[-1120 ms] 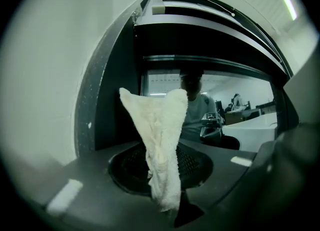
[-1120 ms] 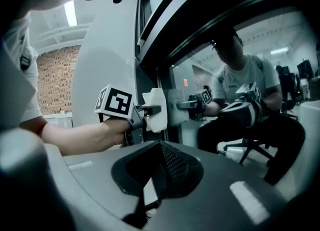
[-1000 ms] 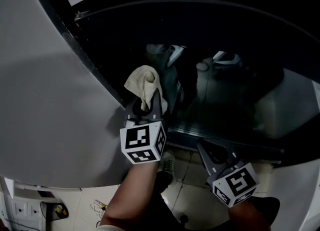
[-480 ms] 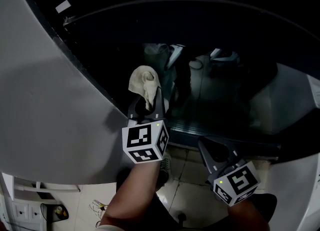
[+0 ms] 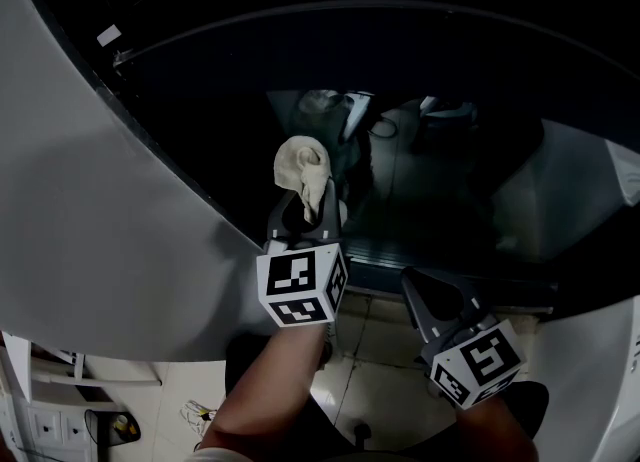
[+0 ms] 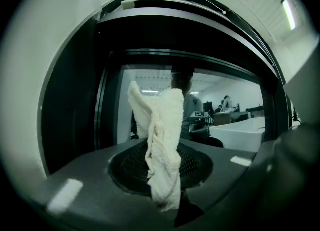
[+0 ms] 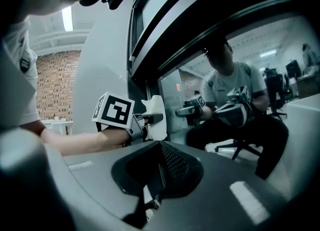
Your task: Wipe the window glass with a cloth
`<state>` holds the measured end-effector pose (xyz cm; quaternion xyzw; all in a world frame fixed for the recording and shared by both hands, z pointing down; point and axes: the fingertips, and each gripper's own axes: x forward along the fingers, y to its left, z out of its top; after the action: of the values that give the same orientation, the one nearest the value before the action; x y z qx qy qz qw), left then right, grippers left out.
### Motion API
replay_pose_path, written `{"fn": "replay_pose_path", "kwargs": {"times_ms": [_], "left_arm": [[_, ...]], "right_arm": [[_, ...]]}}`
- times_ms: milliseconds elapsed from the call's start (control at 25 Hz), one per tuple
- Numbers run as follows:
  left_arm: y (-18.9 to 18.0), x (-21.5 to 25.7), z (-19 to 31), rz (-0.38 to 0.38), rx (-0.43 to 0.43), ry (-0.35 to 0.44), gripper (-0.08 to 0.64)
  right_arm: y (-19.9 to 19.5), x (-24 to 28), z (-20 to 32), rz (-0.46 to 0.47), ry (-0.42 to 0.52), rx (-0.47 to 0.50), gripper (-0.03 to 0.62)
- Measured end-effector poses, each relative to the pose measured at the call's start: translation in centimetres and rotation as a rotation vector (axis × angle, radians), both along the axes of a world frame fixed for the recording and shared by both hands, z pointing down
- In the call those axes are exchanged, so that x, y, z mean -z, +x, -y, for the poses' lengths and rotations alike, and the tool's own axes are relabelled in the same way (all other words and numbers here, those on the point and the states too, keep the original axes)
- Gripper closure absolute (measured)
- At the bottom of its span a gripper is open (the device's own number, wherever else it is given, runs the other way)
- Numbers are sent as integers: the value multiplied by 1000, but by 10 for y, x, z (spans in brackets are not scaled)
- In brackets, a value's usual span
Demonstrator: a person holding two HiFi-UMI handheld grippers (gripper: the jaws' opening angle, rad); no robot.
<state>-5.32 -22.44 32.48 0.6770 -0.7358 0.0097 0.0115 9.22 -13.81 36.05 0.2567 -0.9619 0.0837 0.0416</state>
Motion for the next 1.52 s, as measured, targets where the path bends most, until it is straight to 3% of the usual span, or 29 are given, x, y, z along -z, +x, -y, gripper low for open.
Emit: {"fn": "replay_pose_path", "kwargs": {"times_ms": [720,920,1120,1520], "left_arm": [[39,-6,11,-30,-55,-36,454],[79,-8,9,-18,-105,-46,454],[92,-4,8,-23,-143,-49,454],[149,-8,17,-5,-208,-53,454]], "right_arm": [[27,1,10,30,-8,-37,591],[54,4,8,46,-3,-56,591],[56,12,4,49,2,-77,591],[104,8,14,74,-6,-134,591]]}}
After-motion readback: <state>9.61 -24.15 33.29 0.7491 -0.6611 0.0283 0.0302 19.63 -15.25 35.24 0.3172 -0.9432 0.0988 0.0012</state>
